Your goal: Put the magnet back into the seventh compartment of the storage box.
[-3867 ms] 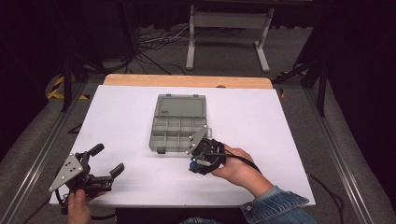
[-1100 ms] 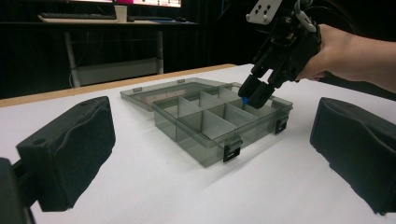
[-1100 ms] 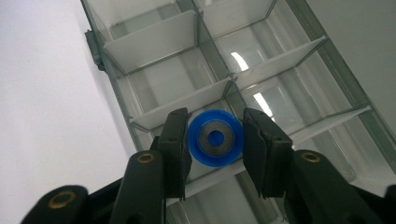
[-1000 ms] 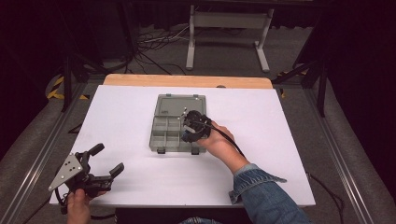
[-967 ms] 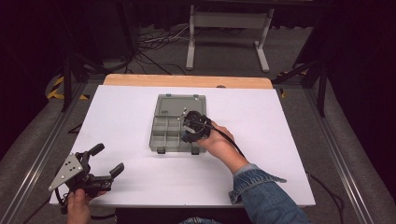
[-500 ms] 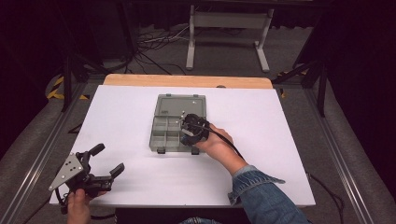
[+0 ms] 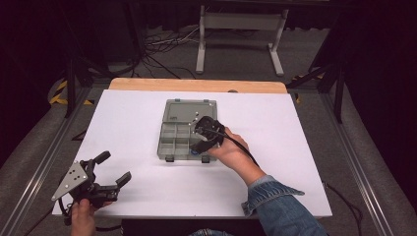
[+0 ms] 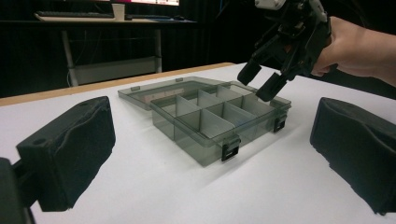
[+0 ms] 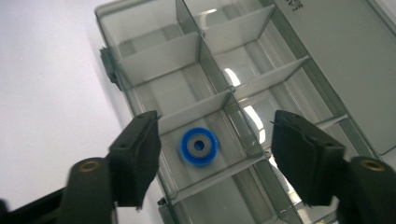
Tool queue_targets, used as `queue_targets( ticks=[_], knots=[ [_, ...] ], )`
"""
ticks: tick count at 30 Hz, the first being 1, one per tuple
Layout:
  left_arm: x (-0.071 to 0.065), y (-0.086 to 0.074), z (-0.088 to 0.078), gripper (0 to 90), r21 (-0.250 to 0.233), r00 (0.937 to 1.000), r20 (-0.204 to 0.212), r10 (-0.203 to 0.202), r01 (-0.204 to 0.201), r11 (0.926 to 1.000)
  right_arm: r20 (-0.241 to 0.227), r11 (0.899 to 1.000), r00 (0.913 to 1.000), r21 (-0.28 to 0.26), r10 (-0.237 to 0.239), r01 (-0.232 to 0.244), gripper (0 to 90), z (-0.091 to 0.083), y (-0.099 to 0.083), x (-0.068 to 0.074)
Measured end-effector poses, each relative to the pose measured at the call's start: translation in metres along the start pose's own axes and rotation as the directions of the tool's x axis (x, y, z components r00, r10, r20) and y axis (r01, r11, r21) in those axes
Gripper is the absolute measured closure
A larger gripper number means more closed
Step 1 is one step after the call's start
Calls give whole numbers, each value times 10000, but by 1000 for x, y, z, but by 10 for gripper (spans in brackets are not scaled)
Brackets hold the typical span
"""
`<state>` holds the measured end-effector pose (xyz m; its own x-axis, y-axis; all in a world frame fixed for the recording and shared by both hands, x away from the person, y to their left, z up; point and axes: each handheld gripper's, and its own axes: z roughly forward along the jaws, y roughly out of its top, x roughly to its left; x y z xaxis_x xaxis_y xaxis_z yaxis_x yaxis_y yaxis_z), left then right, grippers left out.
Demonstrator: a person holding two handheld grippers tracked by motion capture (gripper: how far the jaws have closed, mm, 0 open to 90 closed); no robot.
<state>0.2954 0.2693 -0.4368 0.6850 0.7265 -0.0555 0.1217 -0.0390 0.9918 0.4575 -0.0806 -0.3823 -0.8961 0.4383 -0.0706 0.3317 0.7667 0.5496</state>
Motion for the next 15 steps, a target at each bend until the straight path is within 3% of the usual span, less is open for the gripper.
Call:
queue_targets(
  ticks=[7, 15],
  knots=[
    [0, 0, 0, 8, 26, 10000, 22, 4, -4, 10000, -113, 9981, 9999, -613, 49, -55, 156, -19, -2, 1],
    [0, 0, 0, 8, 39, 10000, 5, -12, 12, 10000, -64, 9947, 9999, -1021, -148, 141, 98, -36, -3, 8]
  ],
)
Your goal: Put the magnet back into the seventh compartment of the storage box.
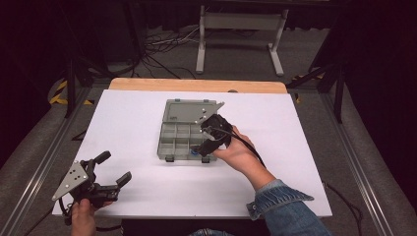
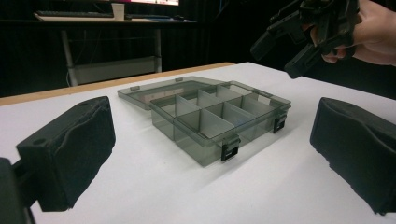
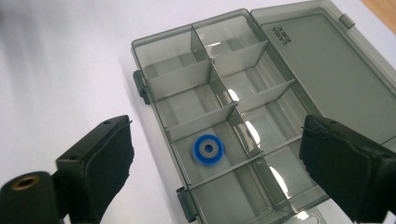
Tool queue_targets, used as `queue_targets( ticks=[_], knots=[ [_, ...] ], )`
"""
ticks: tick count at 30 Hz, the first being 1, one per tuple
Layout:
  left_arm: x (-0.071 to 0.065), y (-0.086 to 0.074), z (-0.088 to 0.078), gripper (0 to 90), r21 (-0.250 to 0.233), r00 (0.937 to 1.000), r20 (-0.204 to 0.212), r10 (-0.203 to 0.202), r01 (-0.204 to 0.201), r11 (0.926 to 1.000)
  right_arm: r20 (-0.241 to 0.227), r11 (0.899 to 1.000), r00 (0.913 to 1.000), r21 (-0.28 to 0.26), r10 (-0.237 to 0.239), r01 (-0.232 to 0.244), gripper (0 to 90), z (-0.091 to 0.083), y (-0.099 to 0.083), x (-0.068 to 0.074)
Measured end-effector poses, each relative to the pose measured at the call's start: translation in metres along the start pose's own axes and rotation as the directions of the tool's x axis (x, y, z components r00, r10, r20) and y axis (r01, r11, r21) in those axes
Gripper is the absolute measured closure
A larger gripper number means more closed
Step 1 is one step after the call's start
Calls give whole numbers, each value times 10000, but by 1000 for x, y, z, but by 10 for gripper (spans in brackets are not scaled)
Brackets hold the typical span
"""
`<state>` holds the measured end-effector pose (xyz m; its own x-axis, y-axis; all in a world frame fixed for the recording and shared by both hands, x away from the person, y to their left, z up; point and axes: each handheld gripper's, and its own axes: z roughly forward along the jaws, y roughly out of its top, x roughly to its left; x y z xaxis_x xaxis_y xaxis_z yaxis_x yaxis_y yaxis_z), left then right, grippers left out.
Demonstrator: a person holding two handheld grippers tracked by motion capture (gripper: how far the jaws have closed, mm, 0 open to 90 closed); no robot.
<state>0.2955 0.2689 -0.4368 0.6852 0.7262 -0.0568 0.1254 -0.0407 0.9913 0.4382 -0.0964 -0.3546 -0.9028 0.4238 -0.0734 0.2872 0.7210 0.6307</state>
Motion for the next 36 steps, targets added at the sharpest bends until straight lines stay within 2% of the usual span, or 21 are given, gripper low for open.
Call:
queue_targets(
  ticks=[11, 15, 24, 26, 29, 32, 36],
  knots=[
    [0, 0, 0, 8, -6, 10000, 6, -11, 11, 10000, 28, 9990, 9995, -315, -310, 311, 57, -19, 0, 9],
    [0, 0, 1, 8, -55, 10000, 1, -8, 8, 10000, 11, 9991, 9993, -197, -387, 387, 31, -23, -2, 12],
    [0, 0, 0, 8, 7, 10000, 7, 6, -6, 10000, 192, 9968, 9985, -600, -516, 527, 15, -38, -4, 17],
    [0, 0, 0, 8, -3, 10000, 13, 0, 0, 10000, 314, 9952, 9982, -818, -520, 544, 0, -42, -7, 17],
    [0, 0, 0, 8, -51, 10000, 8, -14, 14, 10000, 220, 9932, 9987, -1058, -454, 475, 0, -47, -12, 16],
    [0, 0, 0, 8, 37, 10000, -11, 27, -27, 10000, 134, 9862, 9986, -1569, -515, 530, 0, -56, -21, 17],
    [-1, 0, 0, 8, -41, 10000, -24, 18, -18, 10000, 316, 9808, 9987, -1899, -394, 447, 0, -67, -31, 17]
  ],
)
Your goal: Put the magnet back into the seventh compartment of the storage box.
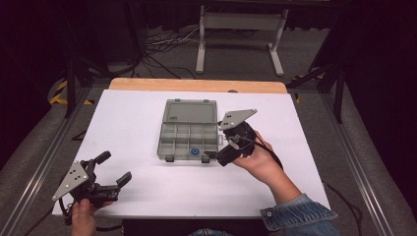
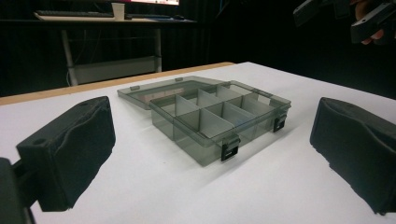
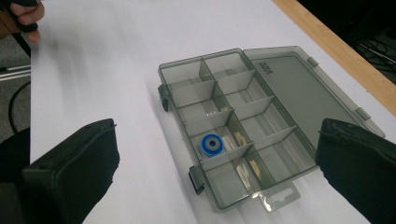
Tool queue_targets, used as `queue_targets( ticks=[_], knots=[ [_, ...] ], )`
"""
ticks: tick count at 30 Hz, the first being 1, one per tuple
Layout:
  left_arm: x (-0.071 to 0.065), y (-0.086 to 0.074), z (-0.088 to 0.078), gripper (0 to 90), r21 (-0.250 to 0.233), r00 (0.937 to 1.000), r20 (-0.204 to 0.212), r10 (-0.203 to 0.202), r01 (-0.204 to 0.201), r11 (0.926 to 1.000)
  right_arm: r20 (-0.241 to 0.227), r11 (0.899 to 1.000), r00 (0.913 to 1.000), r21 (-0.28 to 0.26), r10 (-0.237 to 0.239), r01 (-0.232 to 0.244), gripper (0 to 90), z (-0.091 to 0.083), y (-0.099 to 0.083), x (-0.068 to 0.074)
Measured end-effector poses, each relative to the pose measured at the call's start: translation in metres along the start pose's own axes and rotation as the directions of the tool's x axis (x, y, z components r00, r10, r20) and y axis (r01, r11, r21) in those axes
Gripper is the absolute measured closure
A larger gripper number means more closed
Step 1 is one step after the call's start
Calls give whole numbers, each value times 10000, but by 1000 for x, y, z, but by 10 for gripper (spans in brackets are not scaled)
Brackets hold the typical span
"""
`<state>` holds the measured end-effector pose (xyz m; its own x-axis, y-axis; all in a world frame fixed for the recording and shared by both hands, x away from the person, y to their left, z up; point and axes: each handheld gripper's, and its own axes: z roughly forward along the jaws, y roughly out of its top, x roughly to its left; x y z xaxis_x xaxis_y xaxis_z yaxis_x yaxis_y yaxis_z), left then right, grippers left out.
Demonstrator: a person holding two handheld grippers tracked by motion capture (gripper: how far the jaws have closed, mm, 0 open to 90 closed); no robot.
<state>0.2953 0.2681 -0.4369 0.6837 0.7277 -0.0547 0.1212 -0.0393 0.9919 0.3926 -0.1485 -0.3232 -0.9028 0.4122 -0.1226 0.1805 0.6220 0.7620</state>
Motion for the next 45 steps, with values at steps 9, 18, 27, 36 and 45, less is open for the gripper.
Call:
queue_targets(
  ticks=[9, 18, 27, 36, 45],
  knots=[
    [0, 0, 0, 8, 59, 10000, 7, 2, -3, 10000, 440, 9953, 9979, -869, 471, -431, 1, -29, -26, -3],
    [0, 0, 0, 8, 86, 10000, 1, 34, -34, 10000, 753, 9880, 9949, -1439, 676, -563, 10, -45, -51, -2],
    [0, 0, 1, 8, 67, 10000, -4, 2, -2, 10000, 985, 9798, 9904, -1841, 971, -778, 17, -52, -76, 0],
    [0, 0, 0, 8, 59, 10000, -23, -28, 28, 10000, 1158, 9672, 9859, -2372, 1208, -906, 17, -54, -100, 5],
    [-1, 0, 1, 8, -1, 10000, -38, -51, 51, 10000, 1271, 9615, 9814, -2526, 1436, -1080, 17, -55, -120, 8]
  ],
)
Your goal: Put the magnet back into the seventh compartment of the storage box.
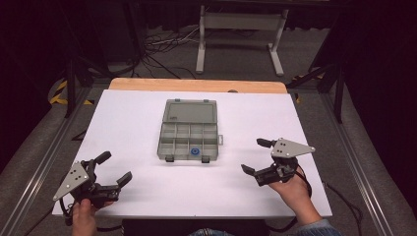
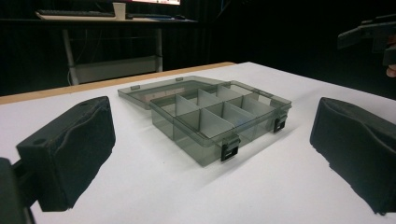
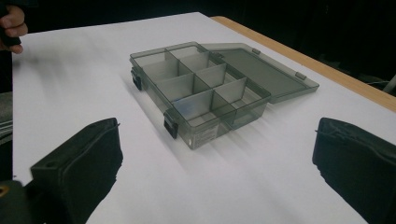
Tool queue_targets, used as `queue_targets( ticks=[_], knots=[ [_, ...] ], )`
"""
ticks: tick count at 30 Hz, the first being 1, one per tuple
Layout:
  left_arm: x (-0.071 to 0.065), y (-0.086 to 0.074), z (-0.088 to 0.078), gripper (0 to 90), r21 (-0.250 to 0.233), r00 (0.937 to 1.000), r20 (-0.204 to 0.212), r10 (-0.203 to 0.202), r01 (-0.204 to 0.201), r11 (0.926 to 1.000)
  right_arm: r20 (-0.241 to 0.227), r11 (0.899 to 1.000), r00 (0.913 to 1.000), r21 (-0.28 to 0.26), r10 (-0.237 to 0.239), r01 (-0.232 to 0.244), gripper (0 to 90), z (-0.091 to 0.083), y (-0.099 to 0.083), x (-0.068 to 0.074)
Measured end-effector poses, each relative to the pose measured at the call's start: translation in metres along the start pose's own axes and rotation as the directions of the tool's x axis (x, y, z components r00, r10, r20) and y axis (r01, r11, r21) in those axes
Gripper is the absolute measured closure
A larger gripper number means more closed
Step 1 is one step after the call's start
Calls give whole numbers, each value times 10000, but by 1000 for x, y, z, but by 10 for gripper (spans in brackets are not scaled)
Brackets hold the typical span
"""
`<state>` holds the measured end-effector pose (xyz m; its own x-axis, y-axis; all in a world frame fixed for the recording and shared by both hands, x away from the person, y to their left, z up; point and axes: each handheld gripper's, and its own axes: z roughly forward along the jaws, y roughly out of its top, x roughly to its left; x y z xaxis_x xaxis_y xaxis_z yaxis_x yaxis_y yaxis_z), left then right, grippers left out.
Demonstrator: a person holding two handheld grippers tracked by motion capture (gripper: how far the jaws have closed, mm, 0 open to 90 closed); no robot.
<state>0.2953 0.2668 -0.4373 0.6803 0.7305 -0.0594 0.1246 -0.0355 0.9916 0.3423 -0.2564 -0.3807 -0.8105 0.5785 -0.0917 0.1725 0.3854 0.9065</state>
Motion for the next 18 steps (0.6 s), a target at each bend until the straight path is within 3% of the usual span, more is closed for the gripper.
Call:
queue_targets(
  ticks=[18],
  knots=[
    [0, 0, 0, 8, -7, 10000, 8, 37, -37, 10000, 287, 9973, 9996, -730, 49, -28, 13, -7, -35, 3]
  ],
)
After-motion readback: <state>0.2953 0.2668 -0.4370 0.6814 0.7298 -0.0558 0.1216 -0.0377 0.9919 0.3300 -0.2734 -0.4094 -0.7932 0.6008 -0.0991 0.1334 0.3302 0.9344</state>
